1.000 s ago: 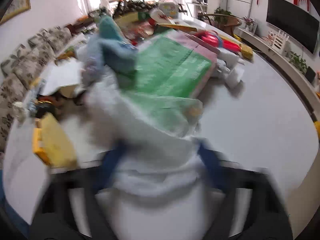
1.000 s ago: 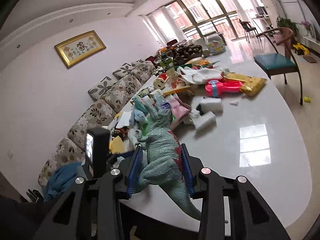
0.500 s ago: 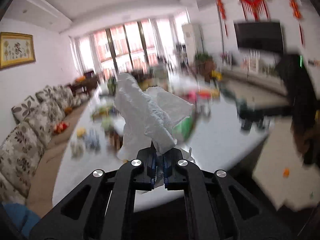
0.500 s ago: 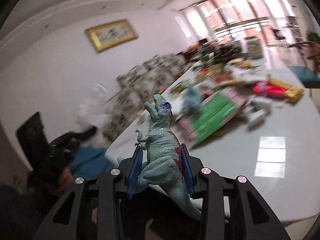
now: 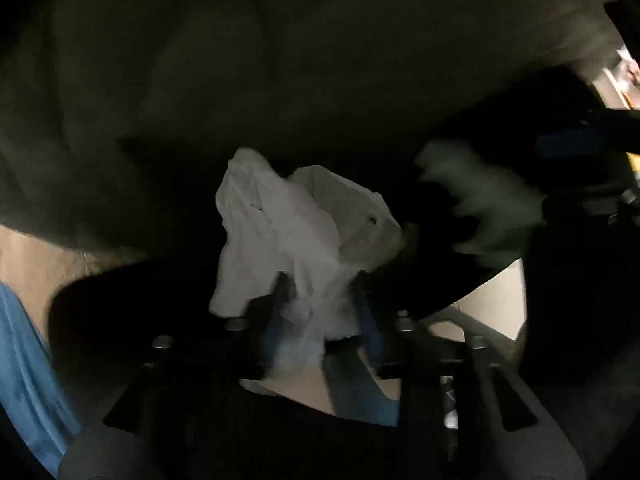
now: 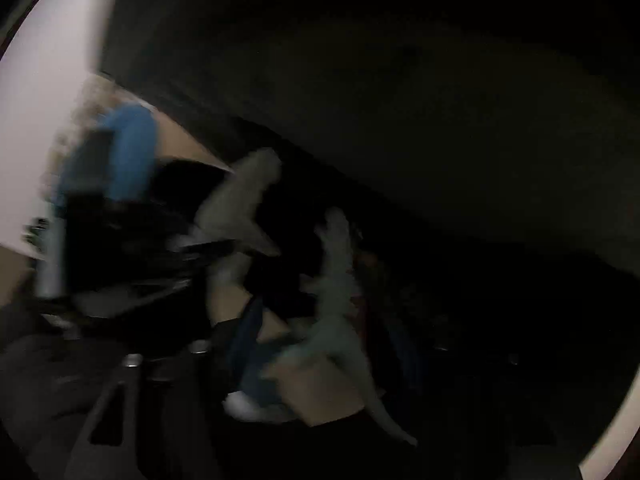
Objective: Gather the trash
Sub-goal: 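Lower both grippers into the bin below the table and open them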
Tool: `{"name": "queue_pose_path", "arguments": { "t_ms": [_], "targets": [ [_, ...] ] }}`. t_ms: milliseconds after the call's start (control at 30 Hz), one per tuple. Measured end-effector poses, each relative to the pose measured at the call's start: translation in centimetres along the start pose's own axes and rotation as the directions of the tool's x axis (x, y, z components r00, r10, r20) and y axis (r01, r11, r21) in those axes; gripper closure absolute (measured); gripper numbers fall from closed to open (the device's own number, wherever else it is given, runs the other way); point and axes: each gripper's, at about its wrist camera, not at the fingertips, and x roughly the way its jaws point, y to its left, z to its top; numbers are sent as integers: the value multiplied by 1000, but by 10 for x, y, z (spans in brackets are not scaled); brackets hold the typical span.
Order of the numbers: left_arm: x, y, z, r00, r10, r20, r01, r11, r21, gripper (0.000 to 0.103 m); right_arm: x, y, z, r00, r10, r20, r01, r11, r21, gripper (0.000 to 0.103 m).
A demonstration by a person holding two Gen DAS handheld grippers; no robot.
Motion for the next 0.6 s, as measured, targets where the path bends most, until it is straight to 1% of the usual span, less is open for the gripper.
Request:
{"name": "queue_pose_path", "arguments": {
  "t_ms": [33,100,133,200,267,300,333,367,400,433,467,500,533,567,600],
  "targets": [
    [7,4,2,999,-10,-34,10,1000,-14,66,5,-4,0,1000,-12,-6,12,1000,10,40],
    [12,9,1,997,-32,-75,30,999,-39,66,-2,-5,-1,1000,6,13,-7,1000,25,40],
    [12,10,-1,996,-47,-82,43,998,-54,60,-12,-4,-3,999,15,33,-16,1000,25,40],
    [9,13,-2,995,-63,-82,55,994,-90,51,-37,1,-9,996,29,80,-30,999,10,40],
    [-3,16,-7,997,-54,-56,48,993,-109,51,-77,11,-14,983,68,172,-64,998,-25,40],
    [-16,16,-7,999,-29,-22,26,994,-108,51,-94,13,-17,975,77,209,-69,997,-42,40],
    [-28,12,-7,1000,-1,13,3,995,-103,51,-123,17,-18,958,85,274,-68,995,-71,38],
    [-43,9,-7,998,16,63,-10,996,-90,51,-143,20,-18,945,87,316,-62,994,-89,31],
    [-59,9,-6,992,19,121,-10,997,-71,45,-170,19,-16,921,77,383,-41,994,-102,28],
    [-70,9,-7,988,16,156,-7,998,-59,25,-185,16,-13,907,63,416,-23,995,-100,23],
    [-77,10,-3,986,-10,167,18,999,-49,16,-202,11,-8,891,48,451,-6,996,-93,23],
    [-77,10,-2,986,-35,162,43,998,-47,12,-214,6,-4,877,42,478,-1,996,-85,23],
    [-72,15,6,987,-69,144,77,996,-49,12,-223,0,0,862,35,506,2,997,-72,23],
    [-65,19,10,989,-75,126,82,995,-56,12,-226,-4,0,853,27,521,5,998,-59,23],
    [-58,20,12,991,-71,109,78,995,-61,12,-227,-10,2,849,21,529,4,999,-45,23]
  ]
}}
